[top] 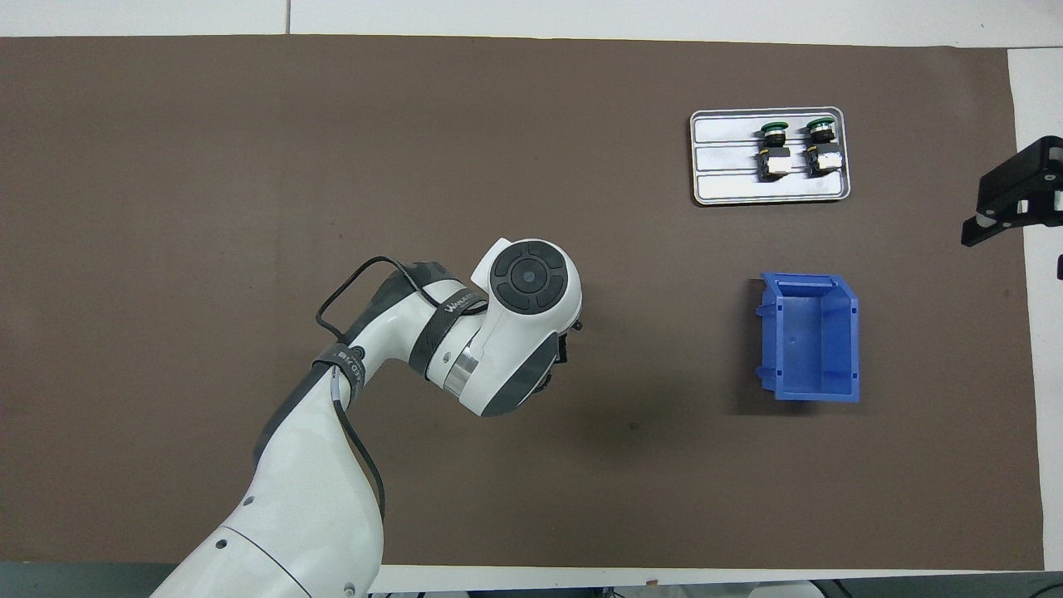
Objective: Place and press button with both arms
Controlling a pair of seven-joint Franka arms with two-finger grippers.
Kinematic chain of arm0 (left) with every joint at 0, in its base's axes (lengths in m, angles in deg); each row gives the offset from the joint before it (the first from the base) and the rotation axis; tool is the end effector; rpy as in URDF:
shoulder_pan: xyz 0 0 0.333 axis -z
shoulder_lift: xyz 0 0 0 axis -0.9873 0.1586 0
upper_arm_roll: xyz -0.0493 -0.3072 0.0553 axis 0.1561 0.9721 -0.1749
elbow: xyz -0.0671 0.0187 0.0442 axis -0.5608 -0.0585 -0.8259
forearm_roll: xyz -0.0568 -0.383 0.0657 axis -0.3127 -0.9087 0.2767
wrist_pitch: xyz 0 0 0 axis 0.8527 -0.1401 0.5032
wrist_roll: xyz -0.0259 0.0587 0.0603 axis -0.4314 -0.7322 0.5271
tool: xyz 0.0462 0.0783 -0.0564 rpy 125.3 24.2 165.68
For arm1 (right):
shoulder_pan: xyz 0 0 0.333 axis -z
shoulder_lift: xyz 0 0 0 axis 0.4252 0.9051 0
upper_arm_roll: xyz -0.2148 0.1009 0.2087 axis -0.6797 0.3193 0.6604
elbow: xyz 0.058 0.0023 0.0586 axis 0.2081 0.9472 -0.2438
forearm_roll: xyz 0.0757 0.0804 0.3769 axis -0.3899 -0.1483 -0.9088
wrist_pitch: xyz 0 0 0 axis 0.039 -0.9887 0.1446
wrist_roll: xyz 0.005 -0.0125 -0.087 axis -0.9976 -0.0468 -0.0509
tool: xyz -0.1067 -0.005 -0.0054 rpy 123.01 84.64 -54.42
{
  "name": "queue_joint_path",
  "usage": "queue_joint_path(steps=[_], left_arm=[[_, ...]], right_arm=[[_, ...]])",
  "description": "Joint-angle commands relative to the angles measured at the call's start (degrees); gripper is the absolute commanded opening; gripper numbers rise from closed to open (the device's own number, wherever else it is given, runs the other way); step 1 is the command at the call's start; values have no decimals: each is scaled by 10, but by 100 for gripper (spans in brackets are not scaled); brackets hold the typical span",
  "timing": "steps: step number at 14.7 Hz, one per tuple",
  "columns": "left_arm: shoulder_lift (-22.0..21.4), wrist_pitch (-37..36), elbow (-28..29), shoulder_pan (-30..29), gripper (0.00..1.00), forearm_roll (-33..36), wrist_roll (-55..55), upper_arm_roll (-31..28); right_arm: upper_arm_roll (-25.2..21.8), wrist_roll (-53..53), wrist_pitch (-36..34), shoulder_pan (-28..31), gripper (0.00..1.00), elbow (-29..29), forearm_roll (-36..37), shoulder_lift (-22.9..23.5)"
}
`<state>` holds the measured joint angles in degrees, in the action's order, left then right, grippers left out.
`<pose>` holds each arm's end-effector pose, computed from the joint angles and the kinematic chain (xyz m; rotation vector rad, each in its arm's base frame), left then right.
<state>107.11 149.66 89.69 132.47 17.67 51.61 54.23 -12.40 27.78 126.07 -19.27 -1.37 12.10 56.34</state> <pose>0.4316 -0.5040 0.3014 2.1615 2.2131 -0.1764 0.5341 0.0080 0.6999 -3.0415 0.5911 0.3264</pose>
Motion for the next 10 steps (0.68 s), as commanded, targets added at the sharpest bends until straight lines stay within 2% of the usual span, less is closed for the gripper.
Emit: queue_joint_path(steps=[1, 2, 4, 6, 7, 8, 10], left_arm=[[-13, 20, 23, 12, 77, -5, 3, -10], [-17, 27, 31, 14, 77, -5, 3, -10], [-18, 30, 35, 16, 65, -5, 3, -10], [-18, 31, 34, 16, 43, -5, 3, -10], [-18, 32, 33, 16, 31, -5, 3, -10], [-18, 32, 33, 15, 14, -5, 3, -10], [-18, 32, 31, 12, 0, -5, 2, -10]], right_arm=[[15, -52, 13, 22, 82, 44, 33, -31], [16, -91, 40, 20, 82, 53, 57, -34], [16, -124, 144, 25, 88, 124, 66, -61], [15, -171, 253, 36, 99, 226, 66, -105], [15, -182, 274, 37, 99, 246, 66, -115], [15, -181, 274, 37, 99, 248, 66, -116], [14, -178, 272, 38, 99, 254, 63, -118]])
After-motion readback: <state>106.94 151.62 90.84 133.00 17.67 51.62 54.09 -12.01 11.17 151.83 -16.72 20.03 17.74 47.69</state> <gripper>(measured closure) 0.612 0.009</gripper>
